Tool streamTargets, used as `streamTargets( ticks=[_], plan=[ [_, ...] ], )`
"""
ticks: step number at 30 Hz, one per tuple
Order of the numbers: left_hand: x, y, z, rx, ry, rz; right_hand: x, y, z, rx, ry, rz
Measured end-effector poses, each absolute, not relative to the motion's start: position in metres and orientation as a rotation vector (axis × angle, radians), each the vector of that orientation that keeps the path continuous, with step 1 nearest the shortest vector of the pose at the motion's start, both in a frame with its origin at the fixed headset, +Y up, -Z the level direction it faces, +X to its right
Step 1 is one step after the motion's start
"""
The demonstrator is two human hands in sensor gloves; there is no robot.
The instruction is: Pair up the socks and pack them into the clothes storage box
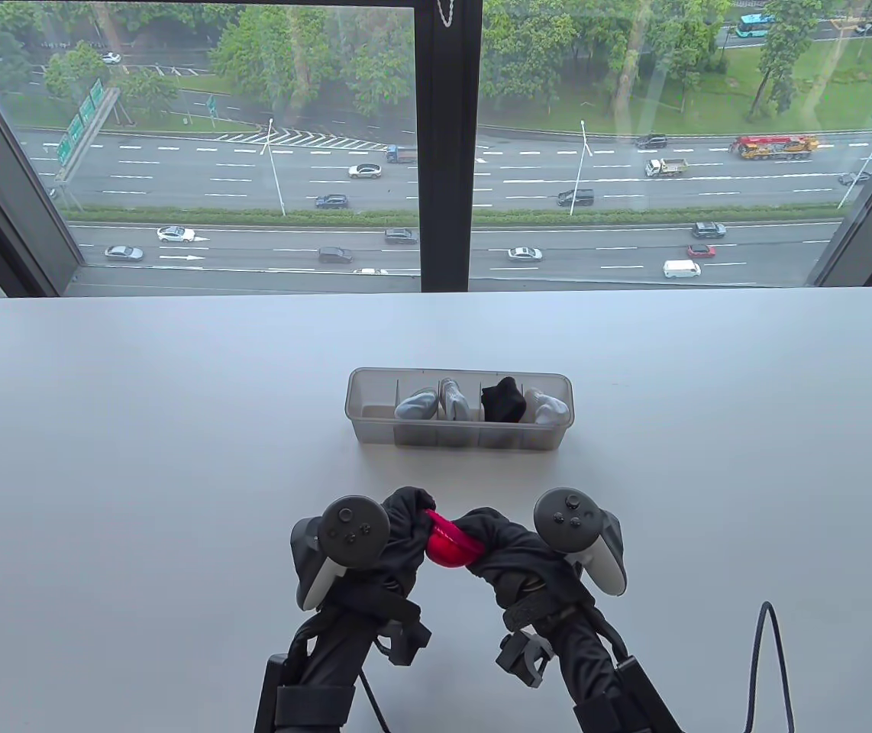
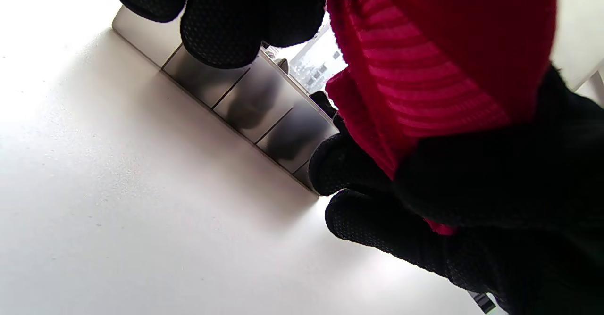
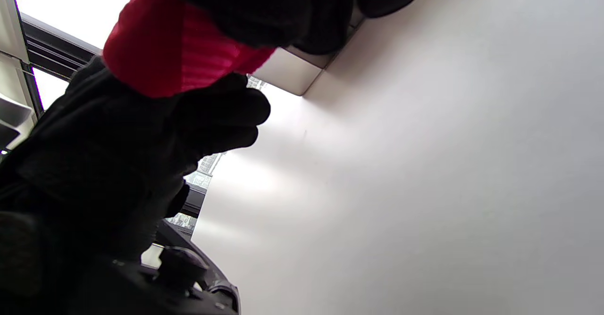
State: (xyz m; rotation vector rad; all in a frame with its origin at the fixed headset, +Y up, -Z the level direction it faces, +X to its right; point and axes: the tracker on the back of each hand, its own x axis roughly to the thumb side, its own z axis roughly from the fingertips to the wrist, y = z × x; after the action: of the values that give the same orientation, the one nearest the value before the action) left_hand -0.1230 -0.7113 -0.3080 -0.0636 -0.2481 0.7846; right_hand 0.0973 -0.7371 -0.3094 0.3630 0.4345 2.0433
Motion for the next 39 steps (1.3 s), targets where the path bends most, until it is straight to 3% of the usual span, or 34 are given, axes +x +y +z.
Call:
streamTargets(
  ticks=[5,8,10,14,17,20,24,27,31,39],
  plan=[
    [-0.121,-0.712,-0.310,-0.219,-0.356,0.866,0.107,-0.739,-0.311,0.317,0.313,2.167],
    [-0.115,-0.720,-0.312,-0.264,-0.341,0.763,0.107,-0.734,-0.314,0.458,0.417,2.031],
    [-0.111,-0.723,-0.312,-0.263,-0.338,0.728,0.107,-0.736,-0.314,0.431,0.411,2.082],
    [-0.124,-0.725,-0.313,-0.286,-0.297,0.938,0.114,-0.731,-0.313,0.387,0.264,2.203],
    [-0.123,-0.732,-0.312,-0.456,-0.285,1.213,0.112,-0.722,-0.311,0.440,0.171,2.328],
    [-0.109,-0.741,-0.311,-0.651,-0.371,1.227,0.106,-0.721,-0.308,0.418,0.185,2.272],
    [-0.105,-0.732,-0.309,-0.426,-0.281,1.195,0.115,-0.727,-0.310,0.366,0.194,2.331],
    [-0.113,-0.735,-0.309,-0.357,-0.195,1.247,0.123,-0.723,-0.309,0.312,0.095,2.306],
    [-0.116,-0.738,-0.309,-0.331,-0.175,1.360,0.112,-0.717,-0.308,0.430,0.110,2.342],
    [-0.106,-0.733,-0.309,-0.401,-0.263,1.344,0.116,-0.716,-0.304,0.368,-0.045,2.329]
  ],
)
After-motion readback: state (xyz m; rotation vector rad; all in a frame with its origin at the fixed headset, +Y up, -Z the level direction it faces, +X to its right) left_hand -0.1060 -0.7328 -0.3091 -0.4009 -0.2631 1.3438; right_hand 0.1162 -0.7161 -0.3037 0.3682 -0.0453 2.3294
